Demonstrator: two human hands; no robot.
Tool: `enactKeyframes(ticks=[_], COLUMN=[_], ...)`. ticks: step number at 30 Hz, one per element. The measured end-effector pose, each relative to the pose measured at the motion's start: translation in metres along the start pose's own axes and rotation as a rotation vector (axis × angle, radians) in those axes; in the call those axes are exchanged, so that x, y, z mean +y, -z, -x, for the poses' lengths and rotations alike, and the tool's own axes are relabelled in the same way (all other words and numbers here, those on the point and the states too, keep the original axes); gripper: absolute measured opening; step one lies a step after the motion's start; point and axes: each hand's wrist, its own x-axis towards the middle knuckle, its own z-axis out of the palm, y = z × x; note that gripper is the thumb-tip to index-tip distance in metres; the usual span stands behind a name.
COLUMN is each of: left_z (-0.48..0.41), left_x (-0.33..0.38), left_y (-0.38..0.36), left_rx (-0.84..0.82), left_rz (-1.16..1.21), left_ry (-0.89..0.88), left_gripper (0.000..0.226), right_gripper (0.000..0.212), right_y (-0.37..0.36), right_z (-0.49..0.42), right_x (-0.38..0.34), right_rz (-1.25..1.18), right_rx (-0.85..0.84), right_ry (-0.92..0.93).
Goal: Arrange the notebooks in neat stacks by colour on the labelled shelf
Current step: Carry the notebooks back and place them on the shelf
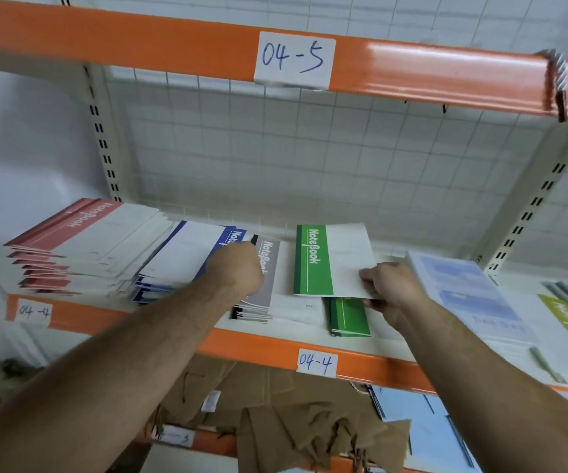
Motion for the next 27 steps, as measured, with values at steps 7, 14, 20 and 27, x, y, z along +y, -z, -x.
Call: enactKeyframes(ticks=[7, 14, 20, 27], left_z=[-0.003, -0.005, -0.008, -0.006], left_x=[-0.004, -0.003, 0.000, 0.017], left_y=[-0.002, -0.003, 0.001, 0.003], left_rx=[-0.059, -0.064, -0.058, 0.103], left_rz=[-0.048, -0.108, -0.171, 0.044], left_ry=[-0.056, -0.083, -0.087, -0.200], left_gripper=[0.025, 0.033, 0.039, 0.019], right_gripper=[0.018, 0.013, 0.011, 0.015], right_y=[0.002, 0.008, 0.023, 0.039], right_z=[0.014, 0.022, 0.025, 0.022], right_x=[0.002, 0.004, 0.003, 0.006], right_rz=[0.008, 0.008, 0.015, 0.076], right_rx=[0.035, 0.071, 0.120, 0.166], right_ry=[0.001, 0.003, -0.012, -0.049])
